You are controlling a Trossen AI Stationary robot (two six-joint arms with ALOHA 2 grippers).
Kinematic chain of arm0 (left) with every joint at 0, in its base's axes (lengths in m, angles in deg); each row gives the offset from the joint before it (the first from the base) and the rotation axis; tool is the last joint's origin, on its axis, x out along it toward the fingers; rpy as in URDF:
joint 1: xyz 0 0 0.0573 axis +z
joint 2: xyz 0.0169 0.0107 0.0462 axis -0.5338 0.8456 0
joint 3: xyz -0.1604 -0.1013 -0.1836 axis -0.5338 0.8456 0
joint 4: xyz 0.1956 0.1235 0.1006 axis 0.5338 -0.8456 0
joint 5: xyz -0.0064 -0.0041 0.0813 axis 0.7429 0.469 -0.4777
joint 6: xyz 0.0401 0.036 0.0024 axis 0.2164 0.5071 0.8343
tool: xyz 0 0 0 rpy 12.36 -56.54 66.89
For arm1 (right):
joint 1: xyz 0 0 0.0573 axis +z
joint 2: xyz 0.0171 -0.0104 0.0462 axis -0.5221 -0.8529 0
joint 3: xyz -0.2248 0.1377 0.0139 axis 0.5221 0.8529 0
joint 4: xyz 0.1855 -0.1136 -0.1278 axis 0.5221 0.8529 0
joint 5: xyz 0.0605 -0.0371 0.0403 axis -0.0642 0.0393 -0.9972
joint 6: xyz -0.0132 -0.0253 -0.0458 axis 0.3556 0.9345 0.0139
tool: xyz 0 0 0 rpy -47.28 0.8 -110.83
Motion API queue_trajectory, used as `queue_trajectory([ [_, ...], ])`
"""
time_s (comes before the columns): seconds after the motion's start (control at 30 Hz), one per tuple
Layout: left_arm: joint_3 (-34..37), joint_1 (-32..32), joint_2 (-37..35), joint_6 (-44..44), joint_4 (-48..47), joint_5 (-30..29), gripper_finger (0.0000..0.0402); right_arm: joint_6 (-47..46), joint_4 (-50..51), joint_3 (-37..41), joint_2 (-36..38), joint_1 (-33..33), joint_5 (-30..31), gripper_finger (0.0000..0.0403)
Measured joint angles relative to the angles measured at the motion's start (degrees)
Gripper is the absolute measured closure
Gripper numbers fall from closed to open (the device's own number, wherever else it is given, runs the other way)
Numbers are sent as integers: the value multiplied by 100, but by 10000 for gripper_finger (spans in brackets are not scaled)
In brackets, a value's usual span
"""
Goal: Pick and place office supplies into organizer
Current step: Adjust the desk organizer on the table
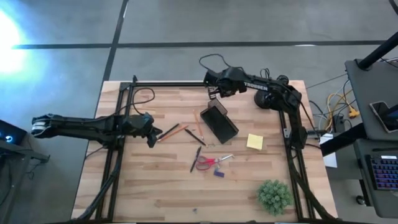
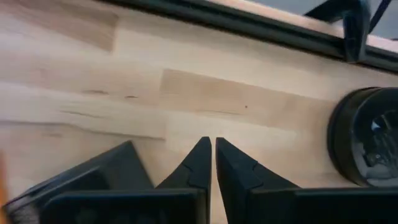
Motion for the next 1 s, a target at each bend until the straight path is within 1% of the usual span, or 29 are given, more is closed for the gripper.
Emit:
queue_trajectory([
  [0.1,0,0,-29,0,19,0,402,481,-656,236,0,-72,-705,392],
  [0.2,11,1,-34,0,-7,1,402,635,-1051,349,-74,-33,-1320,392],
  [0.3,11,0,-38,0,-3,49,402,888,-1056,336,-159,132,-1922,392],
  [0.33,11,1,-40,0,3,83,402,1001,-1019,298,-175,217,-2056,392],
  [0.37,11,2,-46,0,-1,100,402,1117,-966,270,-179,332,-2060,392],
  [0.43,11,0,-49,0,-1,127,402,1131,-845,210,-154,566,-1701,392],
  [0.5,11,2,-48,15,-11,127,402,1315,-893,118,-38,750,-1473,392],
  [0.53,11,2,-37,26,-8,127,402,1263,-811,34,13,838,-1150,392],
  [0.57,12,1,-28,51,-10,127,402,874,-519,-82,72,939,-567,392],
  [0.6,16,1,-27,98,-16,127,402,218,37,-220,106,1041,130,391],
  [0.63,17,0,-27,153,-30,129,402,-563,731,-354,125,1124,669,390],
  [0.67,17,0,-10,166,-25,136,402,-1095,1277,-467,147,1174,815,390],
  [0.7,17,-3,-4,168,-17,145,402,-1243,1528,-567,162,1196,542,390],
  [0.77,17,-3,-6,176,-31,146,402,-1091,1743,-593,179,1270,-576,390],
  [0.83,17,-3,6,254,-8,147,402,-1044,1715,-458,170,1440,-1478,390],
  [0.87,17,-3,13,333,-18,150,402,-1142,1637,-369,161,1548,-1803,390],
  [1.0,17,-3,2,450,-26,196,402,-1790,1691,-3,159,2072,-2408,390],
])
